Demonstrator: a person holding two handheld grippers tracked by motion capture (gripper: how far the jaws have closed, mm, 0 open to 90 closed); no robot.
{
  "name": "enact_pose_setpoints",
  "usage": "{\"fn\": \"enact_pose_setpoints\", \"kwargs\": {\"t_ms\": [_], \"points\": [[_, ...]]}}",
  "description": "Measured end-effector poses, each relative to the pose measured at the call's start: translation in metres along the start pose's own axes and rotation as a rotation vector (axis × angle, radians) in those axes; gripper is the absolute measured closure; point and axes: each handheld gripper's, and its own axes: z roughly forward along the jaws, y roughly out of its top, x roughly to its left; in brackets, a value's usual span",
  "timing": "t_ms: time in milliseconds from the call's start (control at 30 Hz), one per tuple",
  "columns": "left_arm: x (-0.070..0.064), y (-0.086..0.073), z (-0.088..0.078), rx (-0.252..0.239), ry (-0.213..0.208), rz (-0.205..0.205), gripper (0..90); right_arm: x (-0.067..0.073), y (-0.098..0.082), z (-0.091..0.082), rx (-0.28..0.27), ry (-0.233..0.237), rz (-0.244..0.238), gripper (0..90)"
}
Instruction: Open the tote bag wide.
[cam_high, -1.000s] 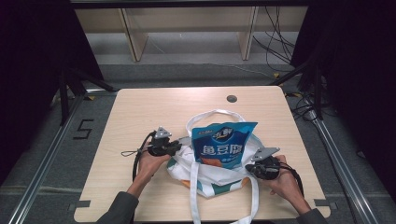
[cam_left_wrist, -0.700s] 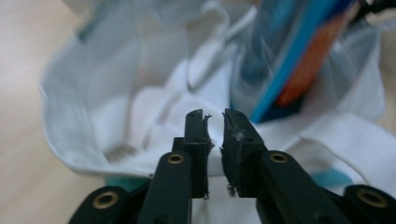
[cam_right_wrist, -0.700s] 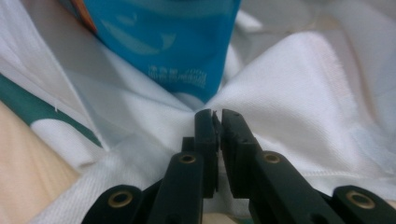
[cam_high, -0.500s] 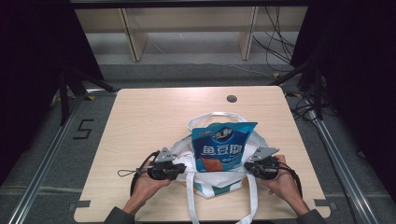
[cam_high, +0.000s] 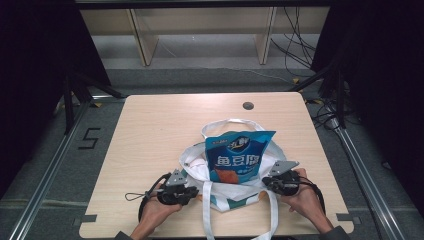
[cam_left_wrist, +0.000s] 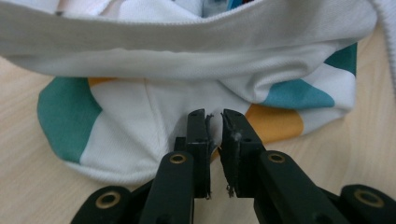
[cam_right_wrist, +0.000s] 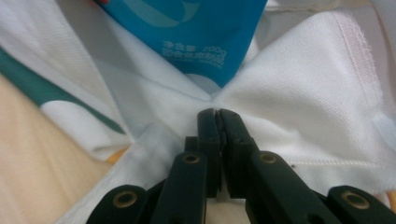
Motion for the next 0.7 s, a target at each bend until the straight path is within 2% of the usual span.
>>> {"fn": "enact_pose_setpoints", "kwargs": {"t_ms": [33,67,133,167,267,367,400,467,500,600,633,667,700], "points": [[-0.002,0.001,0.002,0.0,0.006,0.001,79.1,0.0,0.001,0.0,0.013,0.002,-0.004,88.0],[-0.003,0.002,0.007,0.001,0.007,0.002,79.2,0.002,0.001,0.004,0.004,-0.019,-0.01,88.0],[-0.003,0.004,0.01,-0.008,0.001,-0.004,80.7,0.001,0.001,0.005,0.011,-0.018,-0.012,88.0],[-0.001,0.006,0.011,-0.004,0.002,0.011,80.7,0.001,0.001,0.005,0.011,-0.018,-0.012,88.0],[0.001,0.009,0.016,-0.007,0.013,-0.004,81.7,0.0,0.003,0.007,0.009,-0.029,-0.018,88.0],[0.007,0.014,0.02,-0.009,0.033,-0.017,81.8,-0.006,0.008,0.013,0.009,-0.057,-0.026,88.0],[0.011,0.016,0.021,0.003,0.047,0.003,81.9,-0.007,0.009,0.015,0.003,-0.064,-0.024,88.0],[0.018,0.02,0.025,-0.009,0.068,-0.01,82.0,-0.013,0.013,0.019,0.004,-0.068,-0.027,88.0],[0.021,0.022,0.028,-0.018,0.071,-0.036,82.1,-0.016,0.015,0.021,0.006,-0.066,-0.016,88.0],[0.033,0.028,0.032,-0.021,0.087,-0.035,82.0,-0.024,0.021,0.029,-0.013,-0.083,0.005,87.9],[0.038,0.031,0.034,-0.022,0.098,-0.035,82.0,-0.03,0.027,0.034,-0.004,-0.09,-0.005,87.9],[0.038,0.031,0.034,-0.022,0.098,-0.035,81.9,-0.03,0.027,0.034,-0.004,-0.09,-0.005,87.9],[0.04,0.033,0.036,-0.025,0.108,-0.052,81.9,-0.032,0.029,0.035,0.0,-0.092,-0.002,87.9]]}}
